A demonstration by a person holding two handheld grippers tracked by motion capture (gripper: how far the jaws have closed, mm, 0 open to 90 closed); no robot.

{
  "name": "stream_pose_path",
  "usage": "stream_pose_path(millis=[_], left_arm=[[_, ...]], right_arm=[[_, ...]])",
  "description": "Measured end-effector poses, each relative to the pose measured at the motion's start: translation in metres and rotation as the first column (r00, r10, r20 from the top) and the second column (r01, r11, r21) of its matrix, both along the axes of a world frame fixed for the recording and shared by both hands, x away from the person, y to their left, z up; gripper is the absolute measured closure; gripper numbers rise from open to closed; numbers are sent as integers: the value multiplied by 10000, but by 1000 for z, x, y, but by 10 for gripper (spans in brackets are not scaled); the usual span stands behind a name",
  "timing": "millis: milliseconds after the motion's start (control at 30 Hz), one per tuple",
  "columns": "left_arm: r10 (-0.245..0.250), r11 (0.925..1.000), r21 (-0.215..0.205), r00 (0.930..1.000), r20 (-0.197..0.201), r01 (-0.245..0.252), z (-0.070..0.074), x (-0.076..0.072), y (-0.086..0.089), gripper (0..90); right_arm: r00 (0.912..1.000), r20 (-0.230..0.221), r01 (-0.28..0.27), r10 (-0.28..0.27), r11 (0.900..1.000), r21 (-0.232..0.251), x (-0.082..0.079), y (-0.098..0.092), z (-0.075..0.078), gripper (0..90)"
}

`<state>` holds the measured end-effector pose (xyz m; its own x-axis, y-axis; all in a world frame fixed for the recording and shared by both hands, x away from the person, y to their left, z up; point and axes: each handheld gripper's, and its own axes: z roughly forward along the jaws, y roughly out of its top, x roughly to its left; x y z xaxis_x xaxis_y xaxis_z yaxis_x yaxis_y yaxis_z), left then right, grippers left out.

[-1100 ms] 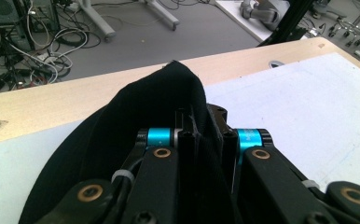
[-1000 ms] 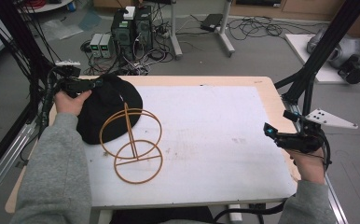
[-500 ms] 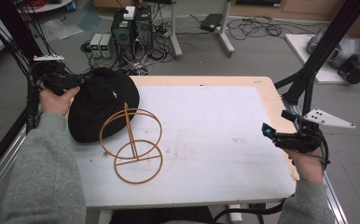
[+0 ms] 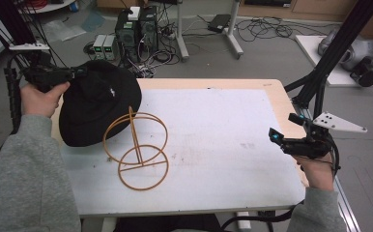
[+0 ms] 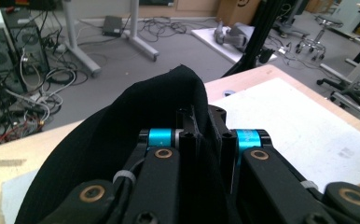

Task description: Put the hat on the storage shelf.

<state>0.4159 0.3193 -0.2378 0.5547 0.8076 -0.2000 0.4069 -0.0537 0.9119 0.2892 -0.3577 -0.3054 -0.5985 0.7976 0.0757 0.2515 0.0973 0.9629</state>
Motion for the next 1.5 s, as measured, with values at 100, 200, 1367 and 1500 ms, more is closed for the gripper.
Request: stream_pose_path(millis=[100,200,1367,1500], left_arm=[[-35,10000,-54,9999,131,35,12,-6,0,841],[-29,10000,-70,9992,388,32,24,-12,1,841],[-1488,9877,-224,9743,1692,1547,127,-75,-8,857],[-1902,9795,-329,9661,1748,1988,131,-82,-15,857]], right_arm=[[10000,84,-42,41,10000,47,-1,0,2,23],[9998,172,-74,74,10000,34,-1,0,2,23],[9985,337,-429,424,9990,131,-4,6,8,23],[9988,238,-445,439,9987,231,-4,6,7,23]])
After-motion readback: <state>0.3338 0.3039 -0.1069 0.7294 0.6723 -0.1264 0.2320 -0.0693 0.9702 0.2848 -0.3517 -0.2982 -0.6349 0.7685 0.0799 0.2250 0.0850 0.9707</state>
